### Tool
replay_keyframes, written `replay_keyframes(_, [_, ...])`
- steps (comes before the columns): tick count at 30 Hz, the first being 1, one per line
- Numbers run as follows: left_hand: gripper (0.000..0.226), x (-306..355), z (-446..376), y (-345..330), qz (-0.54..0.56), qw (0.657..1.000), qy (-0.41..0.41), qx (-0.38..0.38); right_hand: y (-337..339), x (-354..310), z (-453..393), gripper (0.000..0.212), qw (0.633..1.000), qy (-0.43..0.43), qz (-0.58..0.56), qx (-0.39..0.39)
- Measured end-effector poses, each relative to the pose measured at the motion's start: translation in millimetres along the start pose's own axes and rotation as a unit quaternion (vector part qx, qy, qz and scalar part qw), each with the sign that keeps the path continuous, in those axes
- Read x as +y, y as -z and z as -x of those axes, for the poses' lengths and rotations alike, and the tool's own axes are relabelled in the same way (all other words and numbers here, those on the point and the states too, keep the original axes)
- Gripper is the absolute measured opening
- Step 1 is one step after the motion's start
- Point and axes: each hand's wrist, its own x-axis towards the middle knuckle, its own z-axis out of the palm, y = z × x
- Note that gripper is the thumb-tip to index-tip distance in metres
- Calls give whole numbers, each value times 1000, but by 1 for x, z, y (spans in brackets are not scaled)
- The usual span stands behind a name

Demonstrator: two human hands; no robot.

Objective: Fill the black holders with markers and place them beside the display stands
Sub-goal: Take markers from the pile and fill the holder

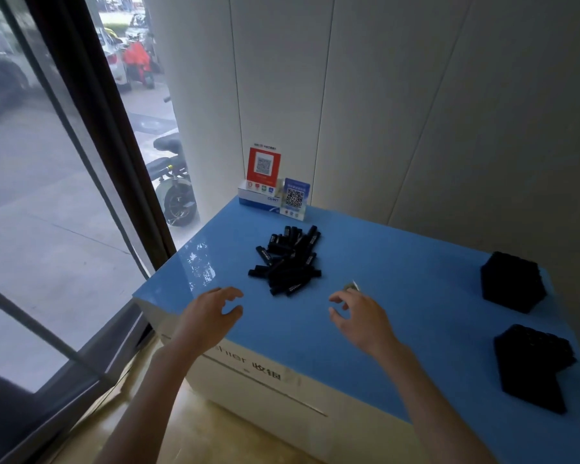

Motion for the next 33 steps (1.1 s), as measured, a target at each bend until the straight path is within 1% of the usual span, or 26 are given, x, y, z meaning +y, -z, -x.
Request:
replay_keyframes(7, [27, -36, -75, -3, -8, 1000, -3, -20, -29, -1, -69, 21, 1000, -17, -5, 9])
replay_keyframes(13, [26, -58, -146, -10, -16, 997, 17, -68, -40, 0, -138, 18, 999, -29, -33, 11])
replay_keyframes(17, [25, -66, -189, -27, -5, 995, 22, -96, -45, 12, -173, 14, 998, -44, -33, 9])
replay_keyframes(19, [25, -68, -206, -36, -1, 995, 0, -104, -47, 18, -184, 13, 998, -59, -34, 11])
replay_keyframes(21, [28, -66, -221, -45, -11, 993, -42, -109, -50, 22, -191, 13, 997, -70, -37, 6])
replay_keyframes(25, [37, -61, -254, -64, -64, 983, -132, -111, -54, 30, -204, 14, 994, -100, -37, 1])
replay_keyframes(29, [49, -61, -283, -83, -114, 960, -196, -166, -58, 34, -209, 12, 990, -134, -36, 15])
replay_keyframes(33, [45, -77, -302, -93, -154, 939, -224, -209, -62, 37, -210, 12, 987, -156, -29, 23])
